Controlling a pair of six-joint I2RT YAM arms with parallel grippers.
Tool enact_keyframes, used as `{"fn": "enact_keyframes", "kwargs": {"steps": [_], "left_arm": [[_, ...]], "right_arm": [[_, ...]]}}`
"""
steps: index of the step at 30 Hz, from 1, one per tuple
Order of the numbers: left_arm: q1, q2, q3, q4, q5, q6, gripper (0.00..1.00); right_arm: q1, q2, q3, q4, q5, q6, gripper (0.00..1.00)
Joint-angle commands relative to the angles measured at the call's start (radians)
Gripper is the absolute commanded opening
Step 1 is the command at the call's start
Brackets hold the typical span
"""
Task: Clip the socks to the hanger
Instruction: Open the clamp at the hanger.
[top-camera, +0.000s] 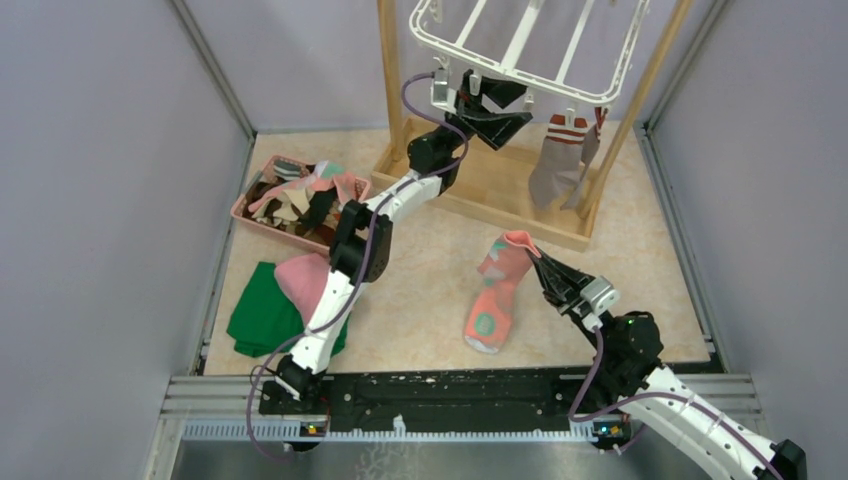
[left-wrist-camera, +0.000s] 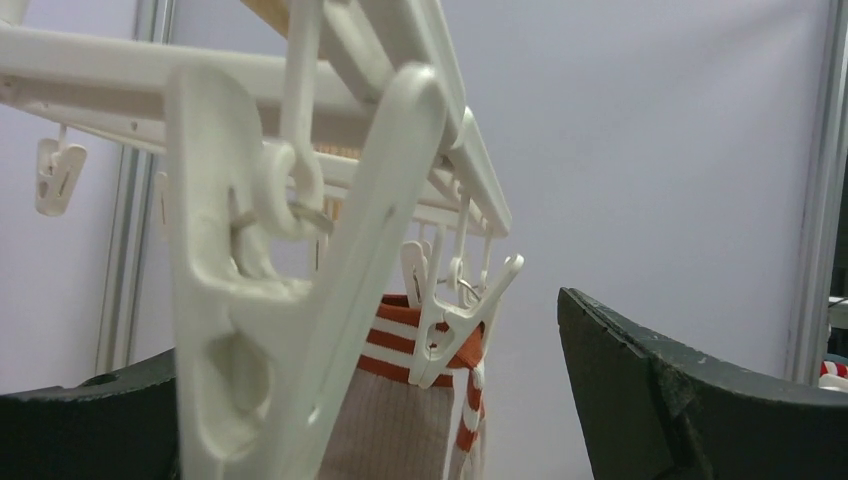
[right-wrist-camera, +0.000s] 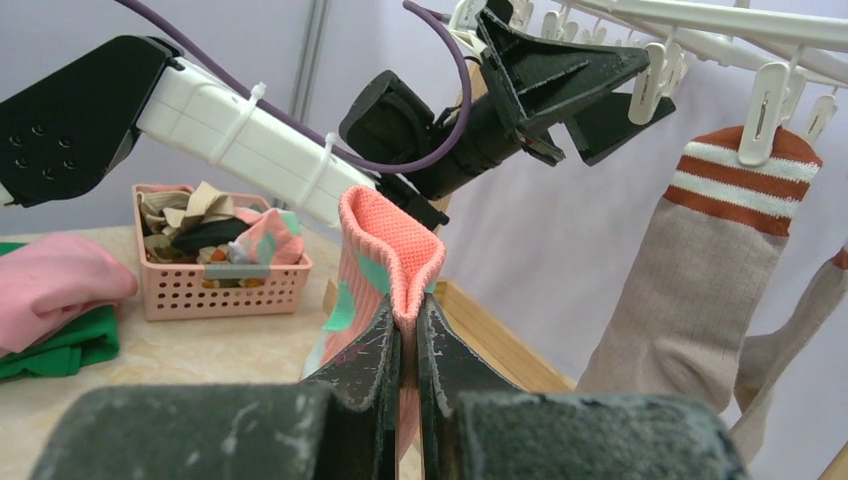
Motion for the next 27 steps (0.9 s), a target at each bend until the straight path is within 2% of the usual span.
{"fn": "enact_keyframes", "kwargs": {"steps": [1, 16, 27], "left_arm": [[-0.015, 0.022, 0.05, 0.193, -0.009, 0.002, 0.98], [-0.024, 0.019, 0.087, 0.182, -0.022, 0.008, 0.97], [-0.034, 0.01, 0.101, 0.13, -0.028, 0.038, 0.91]], "right_arm": [[0.011, -0.015, -0.005, 0.021, 0.012, 0.01, 0.0], [0.011, -0.022, -0.008, 0.023, 0.015, 0.01, 0.0], [0.012, -0.034, -0.01, 0.019, 0.015, 0.01, 0.0]]}}
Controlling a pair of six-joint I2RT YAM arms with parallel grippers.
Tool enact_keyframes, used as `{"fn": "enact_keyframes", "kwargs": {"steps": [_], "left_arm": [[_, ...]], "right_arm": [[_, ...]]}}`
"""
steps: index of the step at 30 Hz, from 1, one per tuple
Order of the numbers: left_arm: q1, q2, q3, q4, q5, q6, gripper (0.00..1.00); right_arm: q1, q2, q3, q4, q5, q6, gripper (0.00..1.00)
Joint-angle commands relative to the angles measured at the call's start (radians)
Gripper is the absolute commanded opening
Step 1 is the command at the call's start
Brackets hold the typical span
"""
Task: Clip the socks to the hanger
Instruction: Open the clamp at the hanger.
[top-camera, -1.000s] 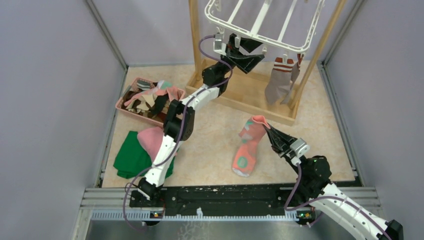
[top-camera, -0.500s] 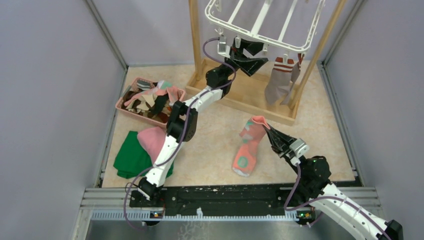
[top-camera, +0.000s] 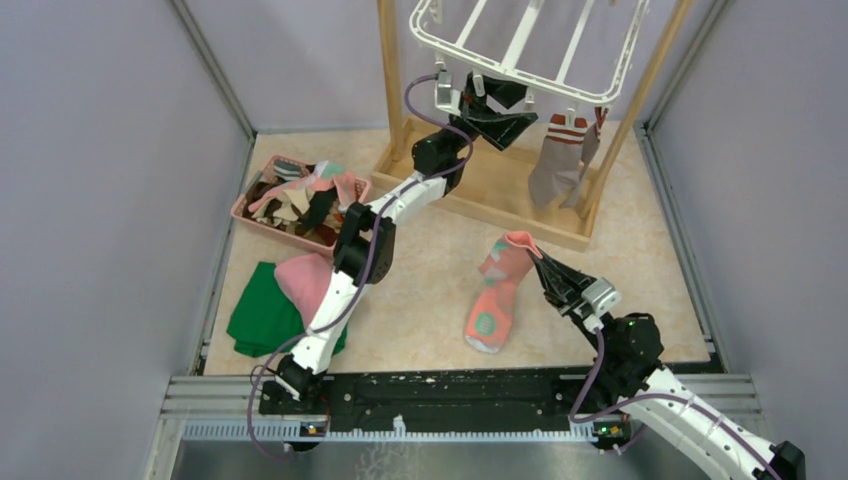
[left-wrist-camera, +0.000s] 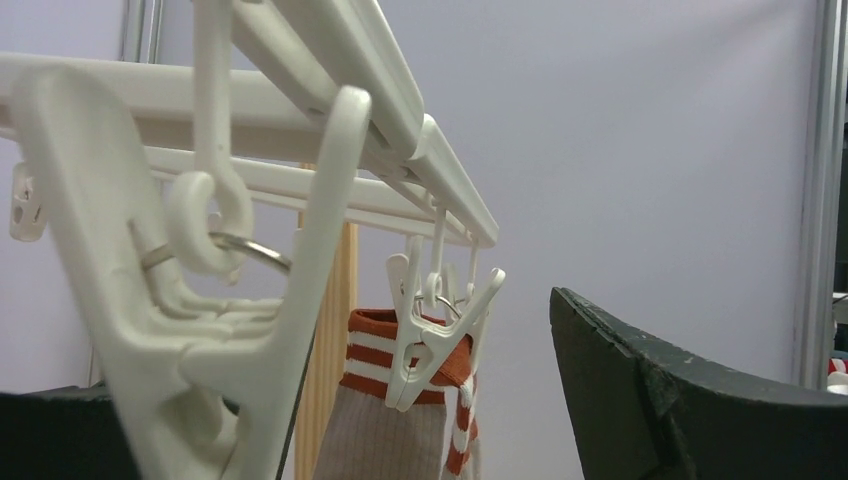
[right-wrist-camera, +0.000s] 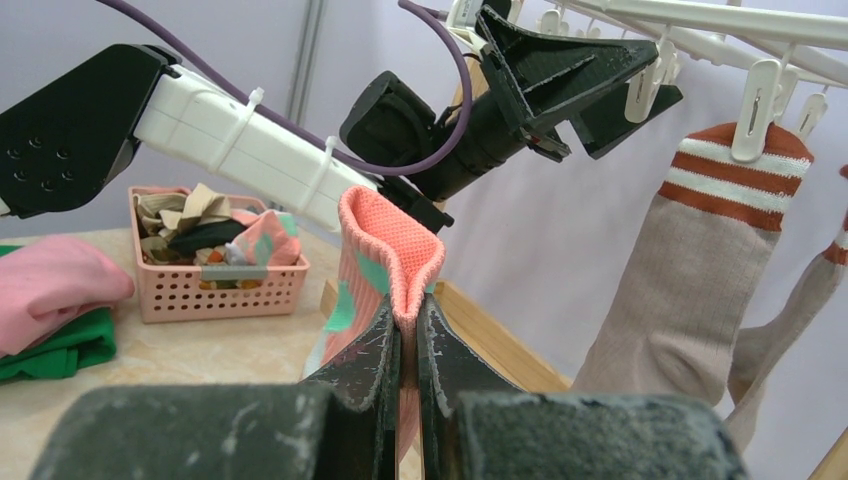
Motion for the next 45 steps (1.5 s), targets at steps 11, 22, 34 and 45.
{"fn": "enact_keyframes", "kwargs": {"steps": [11, 22, 34, 45], "left_arm": [[-0.011, -0.031, 0.046, 0.121, -0.038, 0.004, 0.86], [-0.017, -0.037, 0.05, 0.115, -0.057, 0.001, 0.84], [-0.019, -0.041, 0.052, 0.117, -0.068, 0.005, 0.83], [-0.019, -0.041, 0.053, 0.113, -0.084, 0.001, 0.65]], "right_arm": [[0.012, -0.016, 0.001, 0.021, 0.007, 0.01, 0.0], [0.011, -0.018, 0.001, 0.02, 0.007, 0.01, 0.0], [0.011, -0.02, 0.001, 0.015, 0.007, 0.01, 0.0], [0.011, -0.025, 0.001, 0.012, 0.007, 0.01, 0.0]]}}
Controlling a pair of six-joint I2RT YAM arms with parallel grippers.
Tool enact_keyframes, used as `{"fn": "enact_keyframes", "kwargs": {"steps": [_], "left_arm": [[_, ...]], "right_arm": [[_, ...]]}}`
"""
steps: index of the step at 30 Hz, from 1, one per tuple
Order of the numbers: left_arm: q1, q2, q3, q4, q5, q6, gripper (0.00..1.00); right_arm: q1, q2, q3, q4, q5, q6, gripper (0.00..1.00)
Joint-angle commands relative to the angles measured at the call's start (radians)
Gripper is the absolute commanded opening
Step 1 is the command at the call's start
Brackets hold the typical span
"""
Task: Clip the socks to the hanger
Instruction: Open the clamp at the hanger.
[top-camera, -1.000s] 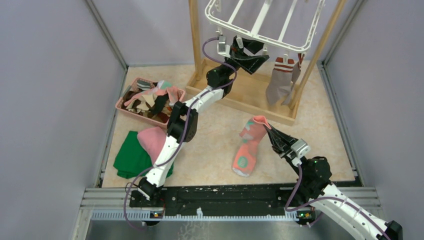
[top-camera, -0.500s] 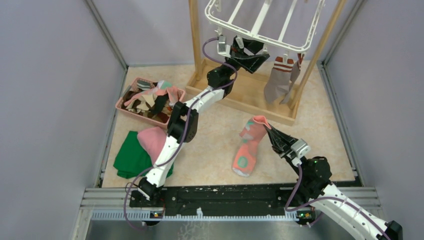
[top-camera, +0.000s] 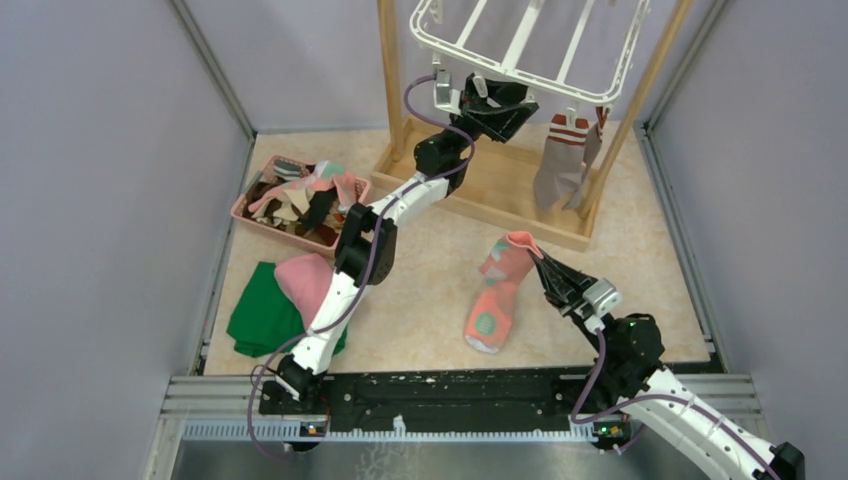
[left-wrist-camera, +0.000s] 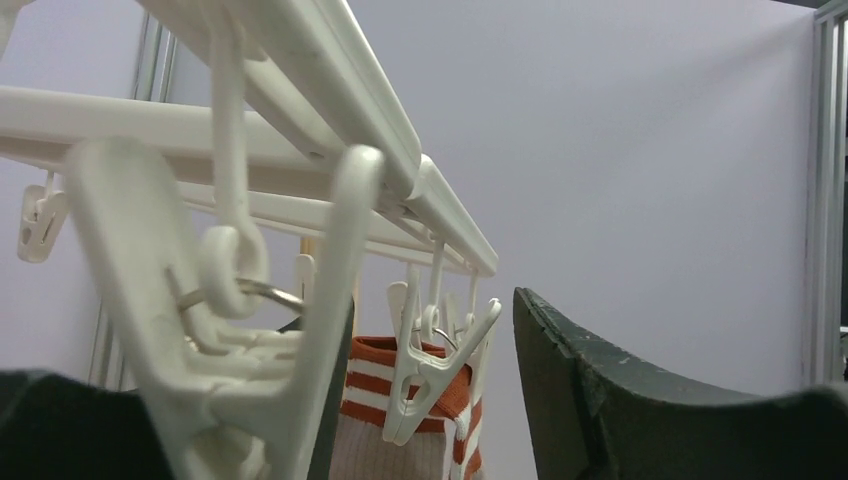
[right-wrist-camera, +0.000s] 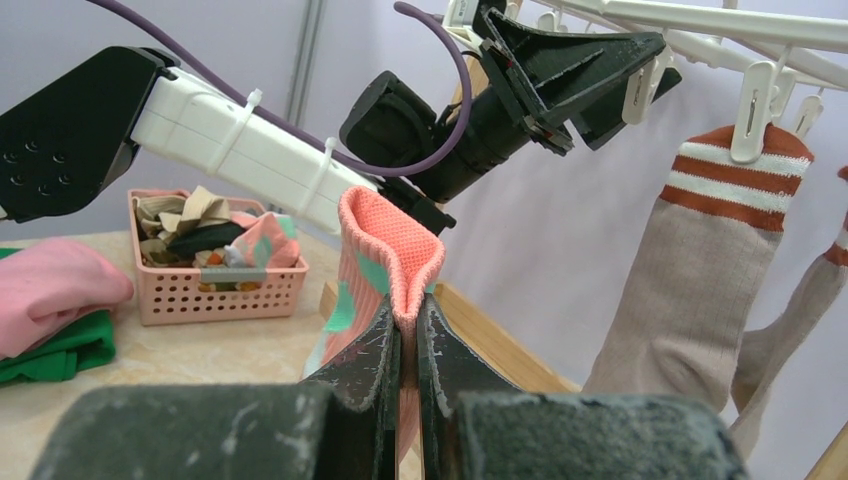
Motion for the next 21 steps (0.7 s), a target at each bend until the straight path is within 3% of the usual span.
{"fn": "enact_keyframes", "kwargs": {"steps": [1, 9, 21], "left_arm": [[-0.004, -0.042, 0.041, 0.112, -0.023, -0.001, 0.61], [-0.004, -0.05, 0.039, 0.101, -0.035, -0.022, 0.29], [-0.004, -0.087, -0.006, 0.134, -0.047, -0.082, 0.07]], "right_arm": [[0.011, -0.013, 0.001, 0.019, 0.006, 0.01, 0.0], [0.01, -0.018, 0.001, 0.014, 0.011, 0.01, 0.0], [0.011, -0.021, 0.023, 0.031, 0.109, 0.015, 0.0]]}}
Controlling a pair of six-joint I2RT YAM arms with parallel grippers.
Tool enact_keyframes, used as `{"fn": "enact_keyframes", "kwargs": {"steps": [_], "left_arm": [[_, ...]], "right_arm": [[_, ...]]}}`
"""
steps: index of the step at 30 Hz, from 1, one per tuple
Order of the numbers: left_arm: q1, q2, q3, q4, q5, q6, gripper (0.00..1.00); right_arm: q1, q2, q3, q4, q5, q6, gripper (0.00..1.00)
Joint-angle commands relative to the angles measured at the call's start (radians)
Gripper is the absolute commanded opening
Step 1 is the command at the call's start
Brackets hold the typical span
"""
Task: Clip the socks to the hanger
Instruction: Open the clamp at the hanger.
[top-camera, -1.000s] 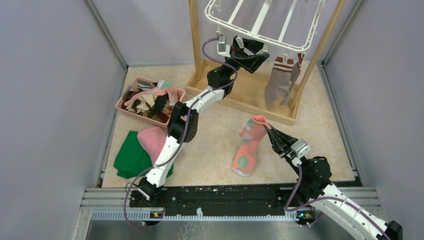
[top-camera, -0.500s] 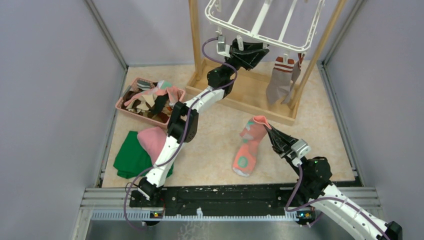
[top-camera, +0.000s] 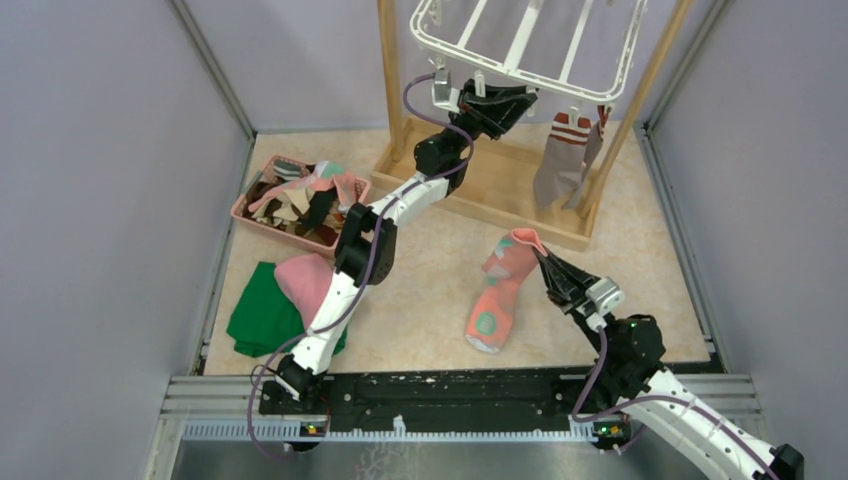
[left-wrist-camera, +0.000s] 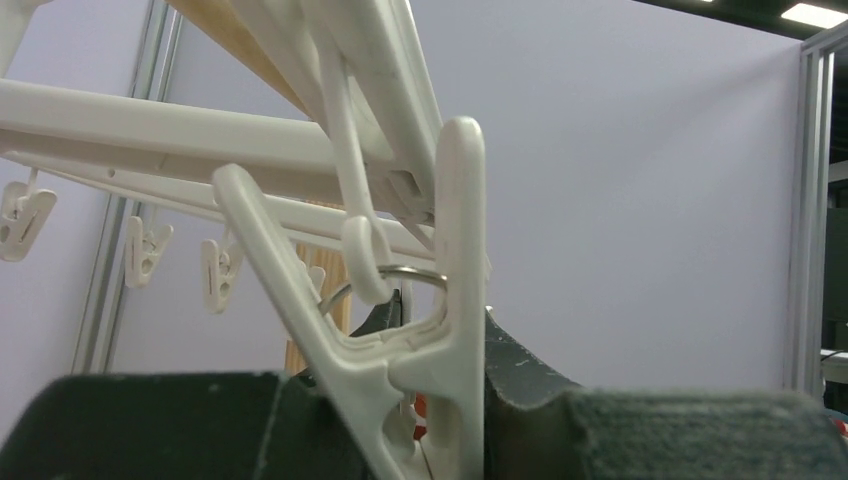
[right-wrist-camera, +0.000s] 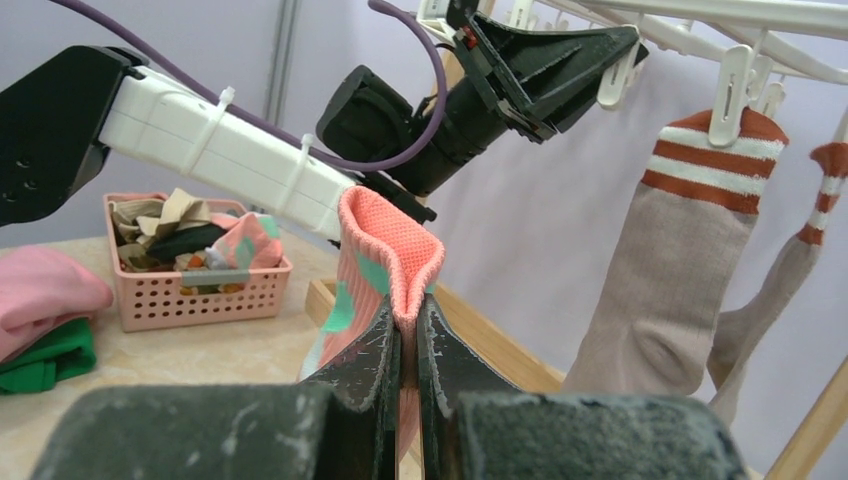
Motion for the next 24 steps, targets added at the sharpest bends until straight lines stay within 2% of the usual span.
{"fn": "enact_keyframes", "kwargs": {"steps": [1, 8, 15, 20, 24], "left_arm": [[-0.004, -0.091, -0.014, 0.139, -0.025, -0.056, 0.06], [0.003, -0.129, -0.083, 0.181, -0.052, -0.156, 0.01], [0.017, -0.201, -0.221, 0.177, -0.106, -0.238, 0.0], [0.025, -0.243, -0.287, 0.144, -0.149, -0.275, 0.0], [0.03, -0.248, -0.288, 0.126, -0.159, -0.3, 0.0]], "right_arm": [[0.011, 0.005, 0.033, 0.052, 0.081, 0.016, 0.0], [0.01, 0.198, 0.177, 0.05, 0.174, 0.049, 0.0], [-0.022, 0.381, 0.328, 0.117, 0.217, 0.13, 0.0], [-0.182, 0.484, 0.445, 0.038, 0.068, 0.355, 0.0], [-0.27, 0.549, 0.501, -0.002, -0.057, 0.434, 0.0]]}}
